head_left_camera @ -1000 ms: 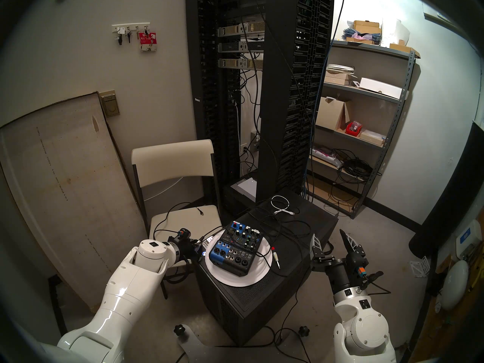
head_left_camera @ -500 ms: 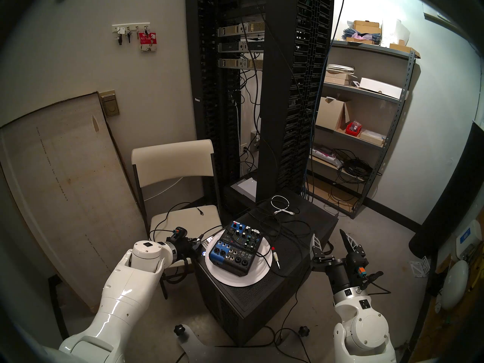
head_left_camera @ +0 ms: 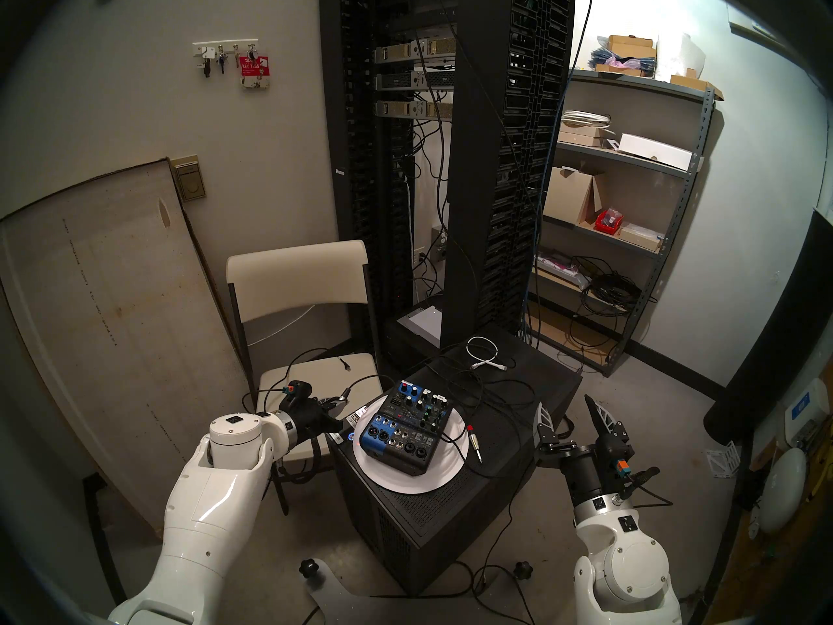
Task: Insert aux cable
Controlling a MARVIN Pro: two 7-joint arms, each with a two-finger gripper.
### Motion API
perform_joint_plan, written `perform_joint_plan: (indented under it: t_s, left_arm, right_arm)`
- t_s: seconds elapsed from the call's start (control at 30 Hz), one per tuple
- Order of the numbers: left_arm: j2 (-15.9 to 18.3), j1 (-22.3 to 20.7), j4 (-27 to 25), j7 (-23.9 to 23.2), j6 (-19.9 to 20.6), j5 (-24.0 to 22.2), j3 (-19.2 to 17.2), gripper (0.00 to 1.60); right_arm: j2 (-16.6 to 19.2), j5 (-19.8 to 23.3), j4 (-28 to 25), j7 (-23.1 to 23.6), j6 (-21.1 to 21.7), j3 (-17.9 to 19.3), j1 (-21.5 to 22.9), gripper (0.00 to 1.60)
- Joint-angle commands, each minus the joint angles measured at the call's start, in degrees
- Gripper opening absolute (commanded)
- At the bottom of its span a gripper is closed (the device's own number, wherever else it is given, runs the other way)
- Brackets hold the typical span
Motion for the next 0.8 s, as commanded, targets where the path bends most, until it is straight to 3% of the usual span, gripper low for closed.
perform_joint_plan:
  t_s: [0.0,0.23,0.43,0.67,0.77]
  left_arm:
    - [0.3,3.6,-6.5,-3.7,-2.7,-3.0,-1.9,0.00]
    - [-1.0,9.7,-12.3,-6.7,-9.3,-6.8,-6.5,0.00]
    - [-2.4,14.1,-16.9,-9.4,-9.8,-10.7,-9.3,0.00]
    - [-4.0,19.4,-22.2,-11.9,-9.9,-12.9,-9.8,0.00]
    - [-4.9,20.9,-23.1,-13.1,-12.5,-12.8,-9.2,0.00]
  right_arm:
    - [0.0,0.0,-1.1,0.0,-0.2,0.0,0.2,1.60]
    - [0.0,0.0,-1.1,0.0,-0.2,0.0,0.2,1.60]
    - [0.0,0.0,-1.1,0.0,-0.2,0.0,0.2,1.60]
    - [0.0,0.0,-1.2,0.0,-0.2,0.0,0.2,1.60]
    - [0.0,0.0,-1.2,0.0,-0.2,0.0,0.2,1.60]
